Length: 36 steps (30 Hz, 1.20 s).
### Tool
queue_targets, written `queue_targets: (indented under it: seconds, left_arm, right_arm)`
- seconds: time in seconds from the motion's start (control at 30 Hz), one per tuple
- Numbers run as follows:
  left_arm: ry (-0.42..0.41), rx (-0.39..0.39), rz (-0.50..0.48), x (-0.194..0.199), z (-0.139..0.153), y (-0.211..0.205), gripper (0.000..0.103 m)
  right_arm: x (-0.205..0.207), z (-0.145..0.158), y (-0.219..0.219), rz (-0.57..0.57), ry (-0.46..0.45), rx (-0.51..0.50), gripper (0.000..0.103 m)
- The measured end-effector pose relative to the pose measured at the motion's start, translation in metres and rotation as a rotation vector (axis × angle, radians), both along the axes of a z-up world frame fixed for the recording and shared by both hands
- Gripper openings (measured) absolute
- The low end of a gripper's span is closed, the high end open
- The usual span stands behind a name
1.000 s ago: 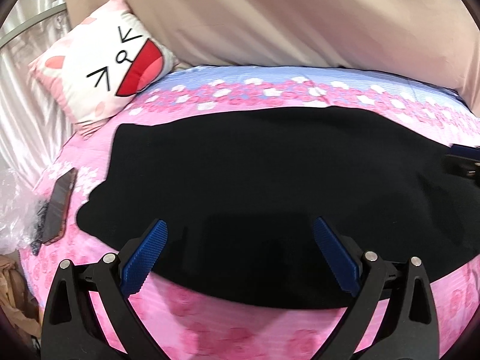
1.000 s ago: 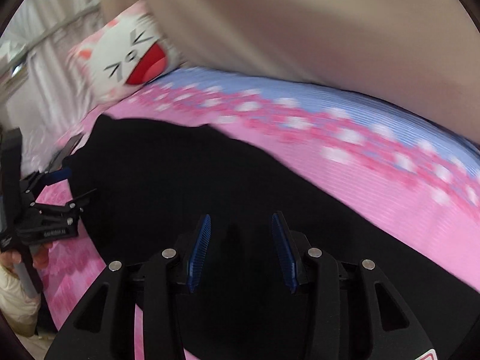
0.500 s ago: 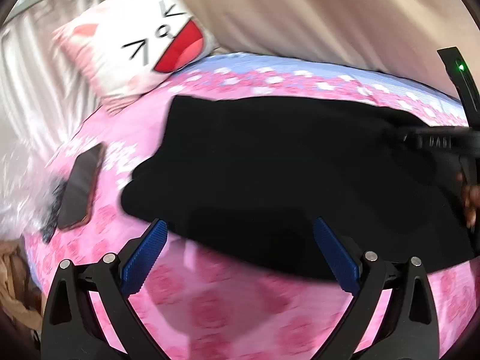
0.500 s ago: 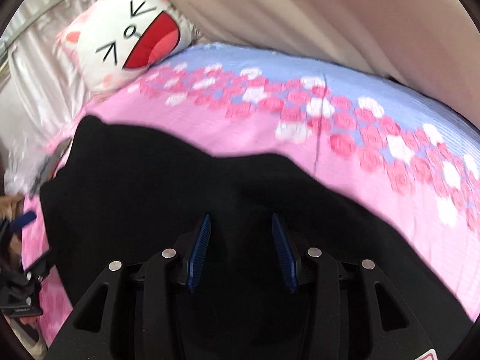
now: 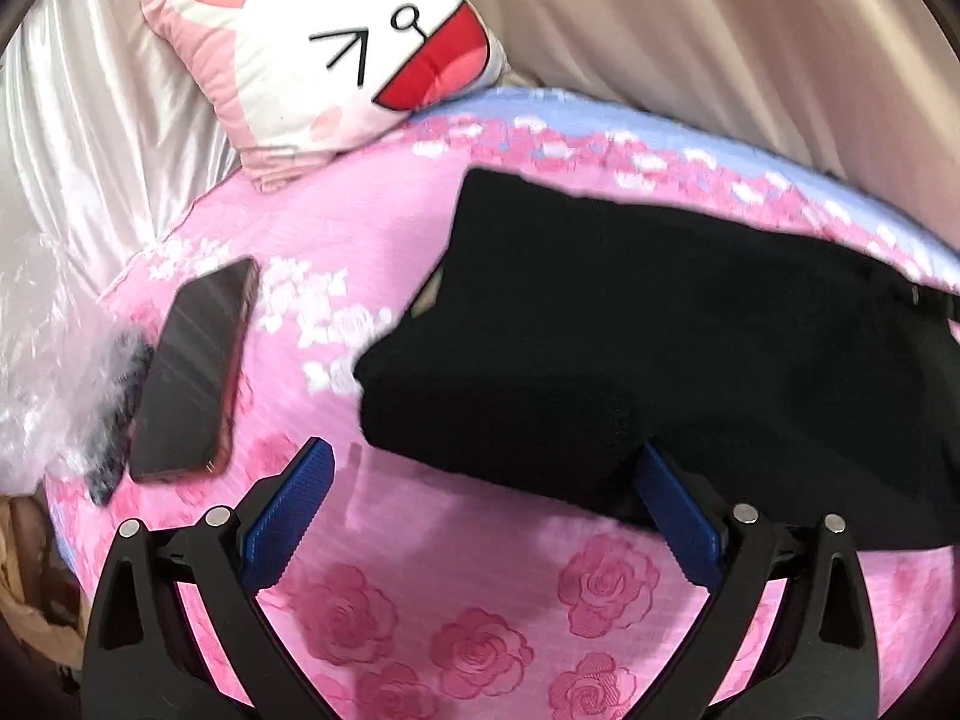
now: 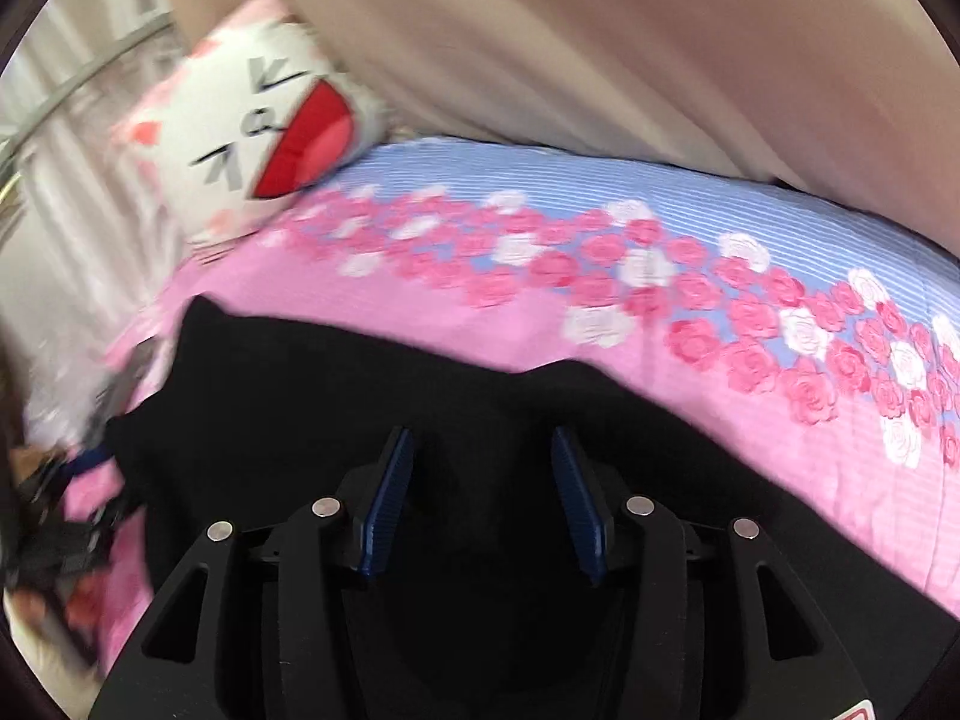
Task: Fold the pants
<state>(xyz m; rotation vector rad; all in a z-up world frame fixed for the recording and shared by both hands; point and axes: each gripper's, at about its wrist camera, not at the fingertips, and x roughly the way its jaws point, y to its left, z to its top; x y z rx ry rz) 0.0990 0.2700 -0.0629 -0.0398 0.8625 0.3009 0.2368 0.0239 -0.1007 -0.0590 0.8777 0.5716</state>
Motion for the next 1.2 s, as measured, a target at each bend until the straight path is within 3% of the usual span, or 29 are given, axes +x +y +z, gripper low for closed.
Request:
queue_targets:
  seconds: [0.13,0.27,0.33,0.43,0.47,0.6,0.67,0.8,0.87,1.0,1.13,1.2]
  left_arm:
    - [-0.051,0.059,-0.002,-0.014,0.010,-0.002,0.098]
    - [-0.001,0.079,0.005,-0.002,-0.007,0.001,0.098]
    - [0.020,0.064,0.009,0.003,-0.013,0.003,0.098]
    - [0.013,0.082,0.011,0.003,-0.011,0.002,0.098]
    - [0.013,0.091,0.014,0.003,-0.011,0.001,0.098]
    - [-0.006,0.145,0.005,-0.010,0.004,-0.015,0.098]
    - [-0.032,0.152,-0.034,-0.022,0.017,-0.030,0.098]
    - [-0.064,0.139,-0.097,-0.033,0.033,-0.058,0.098]
    - [-0.069,0.120,-0.125,-0.035,0.035,-0.073,0.098]
    - [-0.066,0.102,-0.203,-0.033,0.032,-0.116,0.098]
    - [-0.050,0.104,-0.258,-0.031,0.027,-0.155,0.098]
    - [-0.037,0.108,-0.274,-0.029,0.025,-0.174,0.098]
  right_arm:
    - [-0.020,0.013,0.053,0.171,-0.023,-0.061,0.048]
    - [-0.006,-0.002,0.132,0.343,0.053,-0.070,0.047]
    - [0.014,-0.022,0.157,0.328,0.087,-0.122,0.048]
    - [0.038,-0.027,0.180,0.285,0.014,-0.152,0.044]
    - [0.047,-0.028,0.186,0.266,-0.002,-0.157,0.048]
    - [0.057,-0.020,0.176,0.217,0.060,-0.066,0.048]
    - [0.043,0.000,0.155,0.210,0.008,-0.026,0.048]
    - [-0.005,0.032,0.063,0.095,-0.067,-0.002,0.052]
    - [-0.023,0.031,0.019,0.017,-0.074,-0.035,0.052]
    - [-0.073,0.010,-0.101,-0.225,-0.087,-0.196,0.052]
    - [-0.111,-0.009,-0.209,-0.442,-0.032,-0.233,0.052]
    - [-0.129,-0.009,-0.255,-0.488,-0.035,-0.200,0.053]
